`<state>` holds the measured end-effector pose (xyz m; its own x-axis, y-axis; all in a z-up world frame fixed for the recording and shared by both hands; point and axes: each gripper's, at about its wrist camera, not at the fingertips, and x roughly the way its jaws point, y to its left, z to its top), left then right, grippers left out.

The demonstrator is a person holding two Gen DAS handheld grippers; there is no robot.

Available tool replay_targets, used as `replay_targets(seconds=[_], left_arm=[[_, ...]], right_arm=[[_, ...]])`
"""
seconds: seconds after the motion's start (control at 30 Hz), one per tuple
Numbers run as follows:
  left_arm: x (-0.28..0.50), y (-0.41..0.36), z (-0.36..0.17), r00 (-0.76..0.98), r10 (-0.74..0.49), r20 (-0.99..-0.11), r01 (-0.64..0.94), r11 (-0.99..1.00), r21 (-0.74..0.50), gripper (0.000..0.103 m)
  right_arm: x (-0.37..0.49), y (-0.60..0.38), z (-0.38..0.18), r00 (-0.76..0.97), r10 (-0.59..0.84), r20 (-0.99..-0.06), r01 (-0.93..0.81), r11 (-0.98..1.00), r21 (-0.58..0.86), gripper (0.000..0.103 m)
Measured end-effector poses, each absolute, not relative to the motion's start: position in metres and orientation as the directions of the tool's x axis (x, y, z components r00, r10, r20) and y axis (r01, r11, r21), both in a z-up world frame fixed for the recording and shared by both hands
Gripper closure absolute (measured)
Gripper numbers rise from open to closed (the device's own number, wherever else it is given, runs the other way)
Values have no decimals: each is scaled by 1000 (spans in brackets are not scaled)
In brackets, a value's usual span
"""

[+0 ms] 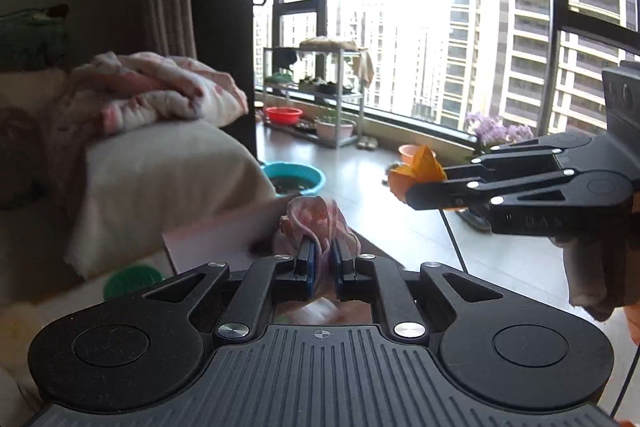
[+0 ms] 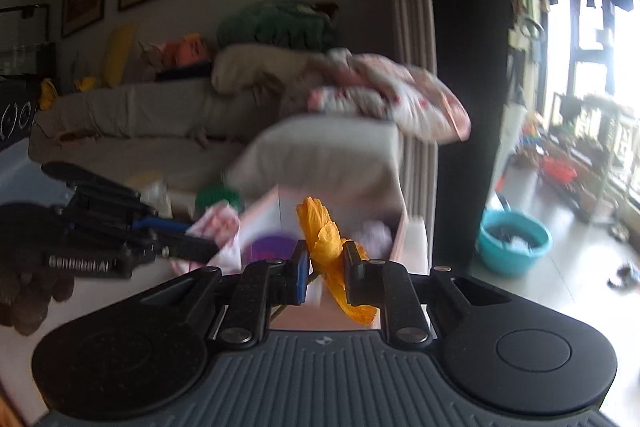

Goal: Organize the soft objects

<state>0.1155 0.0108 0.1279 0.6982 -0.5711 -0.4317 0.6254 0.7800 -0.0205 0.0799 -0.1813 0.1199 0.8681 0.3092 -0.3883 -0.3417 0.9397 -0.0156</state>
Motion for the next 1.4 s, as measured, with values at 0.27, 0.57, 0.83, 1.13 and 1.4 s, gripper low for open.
replay_targets(seconds=[0.27,0.57,0.83,1.13,1.4], left_arm=[[271,14,89,601,-504,-621,413,861,-298,84],[285,45,73,479,-660,-579,431,751,-500,84],[221,166,155,732,-505,-458,422,863,-277,84],[152,305,197,863,-213,-459,164,976,-144,84],[208,302,114,690,-388,-611,209,915,-345,84]], right_arm=[[221,-157,81,787,309,-534,-393,918,-48,86],[245,-131,45,668,245,-703,-406,911,-68,60],[233,-92,132,772,144,-619,-253,963,-91,59],[245,19,242,764,460,-452,-386,887,252,44],[259,79,183,570,482,-666,-691,720,-71,45]])
